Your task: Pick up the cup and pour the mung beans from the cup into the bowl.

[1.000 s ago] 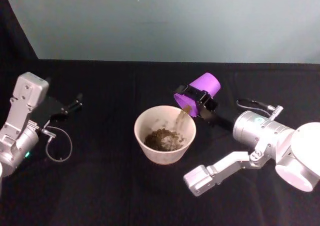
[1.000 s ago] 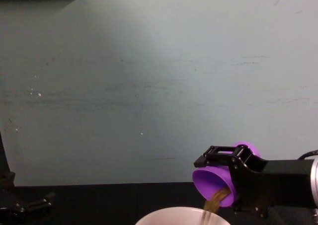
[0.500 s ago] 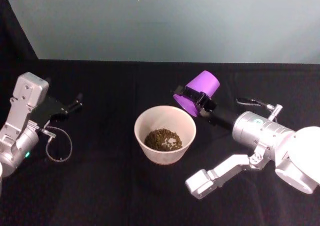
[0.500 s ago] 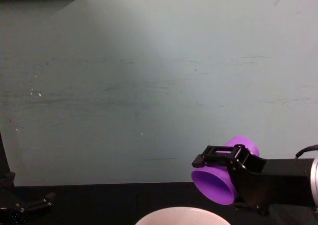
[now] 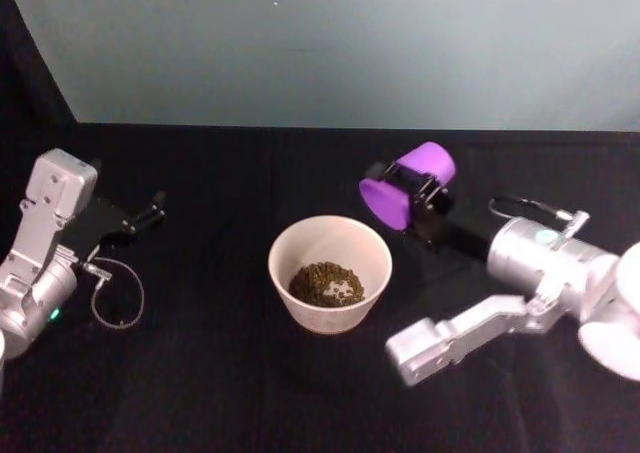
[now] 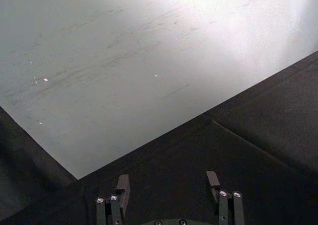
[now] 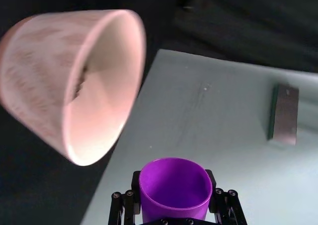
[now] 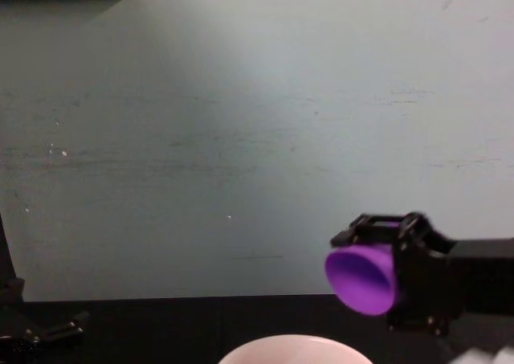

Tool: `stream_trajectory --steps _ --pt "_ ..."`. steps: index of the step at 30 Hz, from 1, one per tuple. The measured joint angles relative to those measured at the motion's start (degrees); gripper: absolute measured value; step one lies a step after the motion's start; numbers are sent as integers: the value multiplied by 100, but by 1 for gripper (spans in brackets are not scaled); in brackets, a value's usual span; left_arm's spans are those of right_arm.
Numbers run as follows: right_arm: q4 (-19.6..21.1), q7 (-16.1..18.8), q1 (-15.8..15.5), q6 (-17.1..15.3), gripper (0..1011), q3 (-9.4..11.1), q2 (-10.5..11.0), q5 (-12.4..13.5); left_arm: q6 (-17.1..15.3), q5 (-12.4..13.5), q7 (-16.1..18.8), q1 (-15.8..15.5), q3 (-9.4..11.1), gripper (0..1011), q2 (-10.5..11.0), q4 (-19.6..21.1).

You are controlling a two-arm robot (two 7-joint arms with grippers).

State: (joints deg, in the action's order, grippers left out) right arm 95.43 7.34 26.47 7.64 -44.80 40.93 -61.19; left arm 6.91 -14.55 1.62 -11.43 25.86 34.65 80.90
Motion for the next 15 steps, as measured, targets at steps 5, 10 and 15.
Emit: stream_trajectory --steps 5,10,15 --pt "-215 -162 -180 675 735 503 31 1453 0 0 0 0 0 1000 0 0" --pt "-633 21 -296 1443 736 938 -19 3178 0 0 0 0 0 1000 0 0" --pt "-1266 671 -330 2232 735 1238 -155 5305 0 0 0 0 0 1000 0 0"
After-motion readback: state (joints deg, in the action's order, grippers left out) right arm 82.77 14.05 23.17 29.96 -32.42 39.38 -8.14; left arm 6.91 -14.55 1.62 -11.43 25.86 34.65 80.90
